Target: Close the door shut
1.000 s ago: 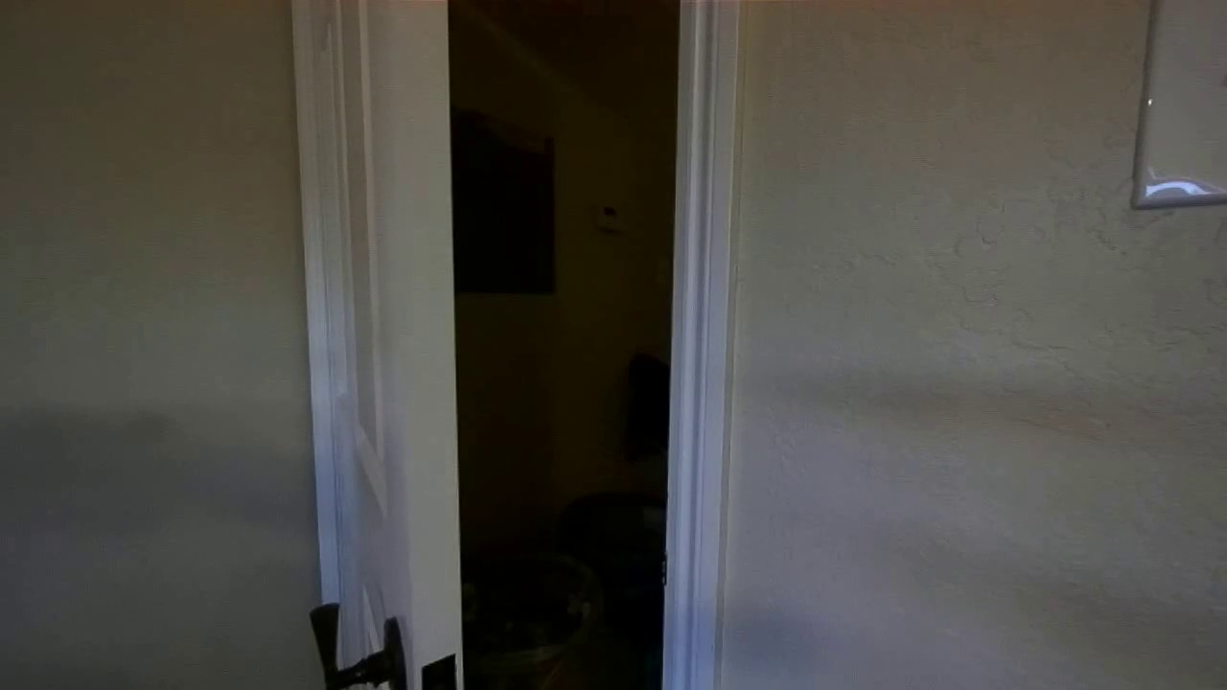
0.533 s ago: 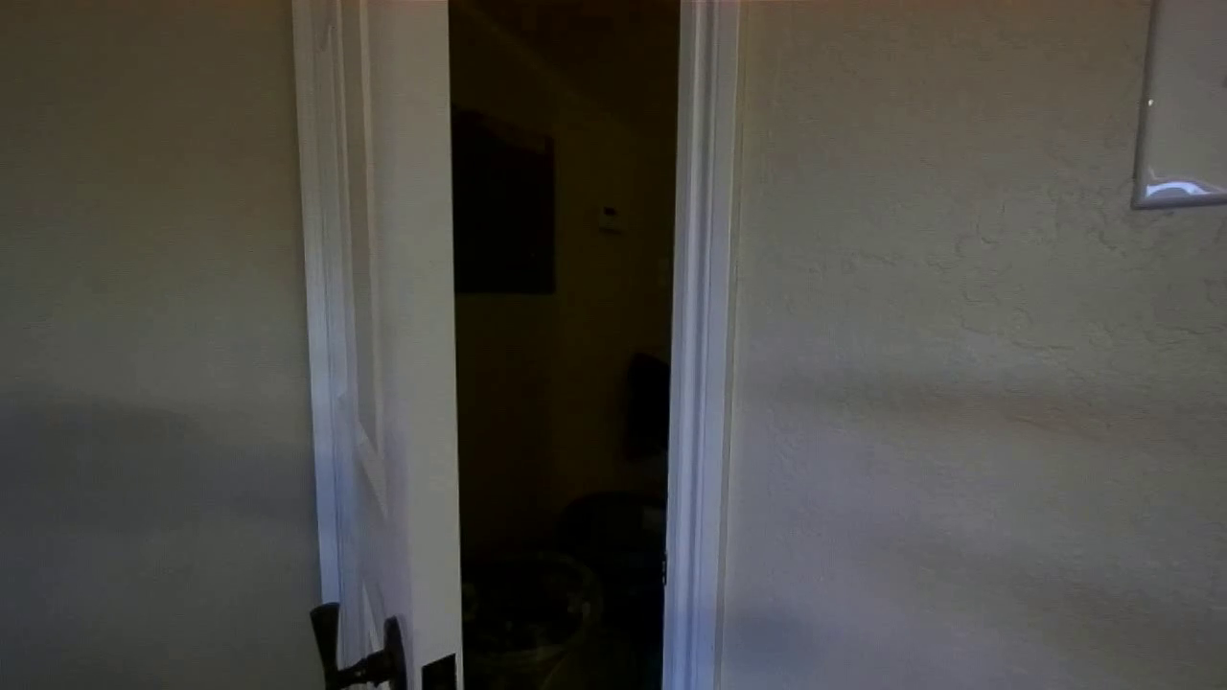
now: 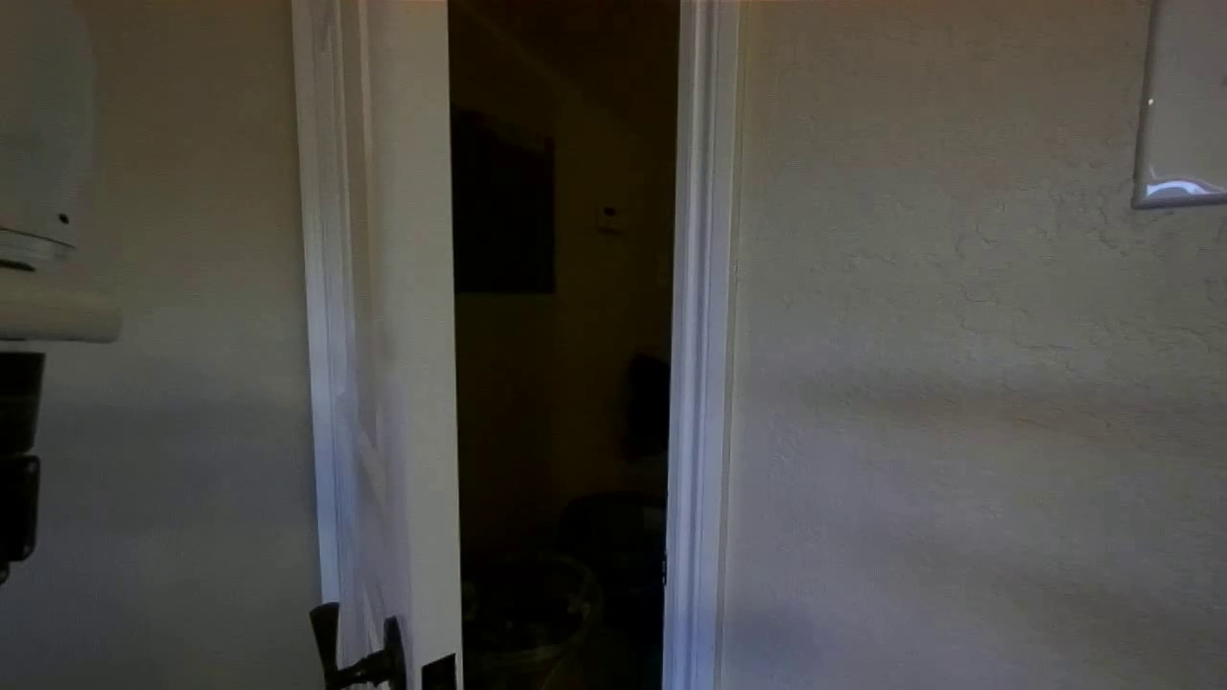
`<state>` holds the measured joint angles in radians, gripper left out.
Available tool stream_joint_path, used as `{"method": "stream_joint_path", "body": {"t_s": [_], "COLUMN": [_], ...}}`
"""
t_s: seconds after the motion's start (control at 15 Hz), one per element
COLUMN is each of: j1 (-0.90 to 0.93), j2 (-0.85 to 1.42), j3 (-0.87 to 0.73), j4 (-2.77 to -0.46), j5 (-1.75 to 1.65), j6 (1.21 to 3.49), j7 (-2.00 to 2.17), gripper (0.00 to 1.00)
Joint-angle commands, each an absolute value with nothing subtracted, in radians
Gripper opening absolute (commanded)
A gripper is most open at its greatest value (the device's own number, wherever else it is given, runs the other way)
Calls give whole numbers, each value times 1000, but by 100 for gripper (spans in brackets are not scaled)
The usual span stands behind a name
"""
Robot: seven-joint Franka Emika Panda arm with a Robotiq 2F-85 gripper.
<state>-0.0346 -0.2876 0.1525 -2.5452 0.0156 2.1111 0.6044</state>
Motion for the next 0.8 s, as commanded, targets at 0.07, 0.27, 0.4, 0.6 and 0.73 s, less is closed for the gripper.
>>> {"method": "stream_joint_path", "body": {"t_s": [0.07,0.27,0.4,0.6,0.73], "j1": [-19,-18,-25,-20,-9], "j2": [-246,-233,-190,-108,-63], "j3": [145,144,144,136,136], "j4": [-2515,-2504,-2498,-2477,-2479], "j5": [11,11,41,126,176], "j6": [2110,2110,2165,2256,2335], "j7": [665,681,746,840,906], "gripper": [100,100,100,100,100]}}
